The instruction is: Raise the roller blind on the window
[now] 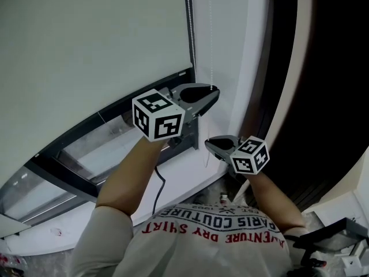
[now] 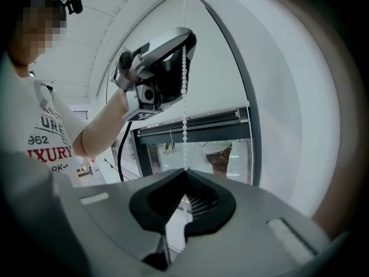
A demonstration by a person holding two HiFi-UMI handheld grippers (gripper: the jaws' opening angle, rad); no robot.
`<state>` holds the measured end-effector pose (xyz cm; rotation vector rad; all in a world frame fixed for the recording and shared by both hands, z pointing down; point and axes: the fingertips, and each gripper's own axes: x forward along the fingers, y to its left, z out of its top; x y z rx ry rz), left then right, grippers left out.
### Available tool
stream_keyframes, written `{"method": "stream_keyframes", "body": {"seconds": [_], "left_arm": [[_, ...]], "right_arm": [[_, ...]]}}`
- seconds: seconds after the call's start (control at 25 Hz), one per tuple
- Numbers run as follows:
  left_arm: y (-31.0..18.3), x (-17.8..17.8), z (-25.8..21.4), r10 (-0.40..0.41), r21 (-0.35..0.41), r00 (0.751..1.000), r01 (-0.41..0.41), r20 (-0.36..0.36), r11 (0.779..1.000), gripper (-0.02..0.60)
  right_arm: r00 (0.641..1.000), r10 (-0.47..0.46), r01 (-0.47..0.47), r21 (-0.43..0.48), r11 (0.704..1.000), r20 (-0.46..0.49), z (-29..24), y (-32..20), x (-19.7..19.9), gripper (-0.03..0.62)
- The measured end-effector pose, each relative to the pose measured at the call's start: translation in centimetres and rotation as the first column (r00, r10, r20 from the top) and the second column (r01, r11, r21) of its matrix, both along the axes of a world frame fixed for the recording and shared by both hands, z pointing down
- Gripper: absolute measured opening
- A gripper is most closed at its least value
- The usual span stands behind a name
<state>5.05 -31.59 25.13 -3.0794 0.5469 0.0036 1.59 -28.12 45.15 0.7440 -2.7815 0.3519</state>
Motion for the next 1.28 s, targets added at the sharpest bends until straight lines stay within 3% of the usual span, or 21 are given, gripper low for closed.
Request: {"method": "stream_keyframes", "body": {"seconds": [0.28,0.52,0.88,1.28], "left_arm": [[-0.1,-0.1,0.2,0.008,-0.039,1.0,-0.008,-0.004,0.999,0.019],[0.1,0.0,0.1,0.025,-0.033,1.0,-0.025,0.014,0.999,0.015],[-0.3,-0.1,0.3,0.012,-0.036,1.0,-0.012,-0.014,0.999,0.015],[-0.3,0.6,6.3,-0.017,-0.087,0.998,0.022,0.057,0.996,0.015]], "right_arm": [[1.0,0.004,-0.004,-0.001,1.0,0.006,0.1,0.0,0.0,0.006],[1.0,0.008,-0.008,-0.002,1.0,0.017,0.0,0.1,0.1,0.006],[0.999,0.027,-0.027,-0.004,1.0,0.039,0.1,-0.1,0.6,0.006],[0.998,0.06,-0.059,-0.11,0.992,-0.001,5.9,1.0,1.5,0.006]]}}
